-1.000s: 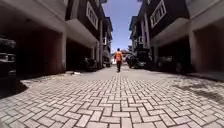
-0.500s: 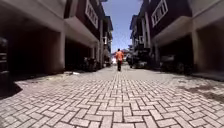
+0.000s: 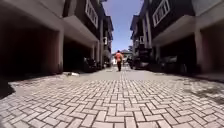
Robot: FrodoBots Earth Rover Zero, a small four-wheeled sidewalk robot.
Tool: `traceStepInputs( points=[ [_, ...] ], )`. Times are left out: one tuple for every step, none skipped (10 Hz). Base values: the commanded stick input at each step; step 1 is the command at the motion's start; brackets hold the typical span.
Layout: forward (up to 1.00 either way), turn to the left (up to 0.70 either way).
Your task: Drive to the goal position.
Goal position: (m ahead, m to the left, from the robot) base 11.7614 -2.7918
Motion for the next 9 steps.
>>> traceStepInputs(
  points=[
    [0.5,-0.17],
    [0.5,-0.48],
    [0.5,-0.48],
    [0.5,0.0],
    [0.5,0.0],
    [0.5,0.0],
    [0.5,0.0],
    [0.5,0.0],
    [0.5,0.0]
  ],
)
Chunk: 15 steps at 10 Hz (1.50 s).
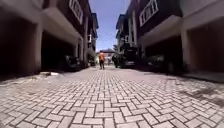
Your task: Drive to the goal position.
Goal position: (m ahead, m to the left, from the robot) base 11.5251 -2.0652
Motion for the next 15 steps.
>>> traceStepInputs(
  points=[
    [0.5,0.0],
    [0.5,0.0],
    [0.5,0.0],
    [0.5,0.0],
    [0.5,0.0],
    [0.5,0.0],
    [0.5,0.0],
    [0.5,0.0],
    [0.5,0.0],
    [0.5,0.0],
    [0.5,0.0],
    [0.5,0.0],
    [0.5,0.0],
    [0.5,0.0],
    [0.5,0.0]
  ],
)
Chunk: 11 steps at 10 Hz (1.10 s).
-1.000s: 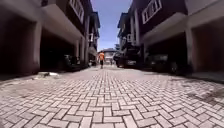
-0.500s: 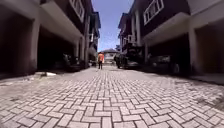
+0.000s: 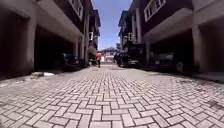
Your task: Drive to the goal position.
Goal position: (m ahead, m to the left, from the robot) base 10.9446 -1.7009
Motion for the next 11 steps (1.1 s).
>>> traceStepInputs(
  points=[
    [0.5,0.0],
    [0.5,0.0],
    [0.5,0.0],
    [0.5,0.0],
    [0.5,0.0],
    [0.5,0.0],
    [0.5,0.0],
    [0.5,0.0],
    [0.5,0.0],
    [0.5,0.0],
    [0.5,0.0]
  ],
)
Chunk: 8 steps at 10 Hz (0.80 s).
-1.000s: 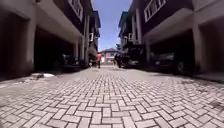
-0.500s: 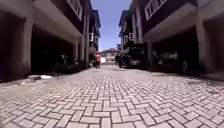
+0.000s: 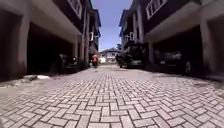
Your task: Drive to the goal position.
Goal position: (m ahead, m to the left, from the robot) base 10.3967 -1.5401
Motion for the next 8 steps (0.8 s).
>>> traceStepInputs(
  points=[
    [0.5,0.0],
    [0.5,0.0],
    [0.5,0.0],
    [0.5,0.0],
    [0.5,0.0],
    [0.5,0.0],
    [0.5,0.0],
    [0.5,0.0]
  ],
)
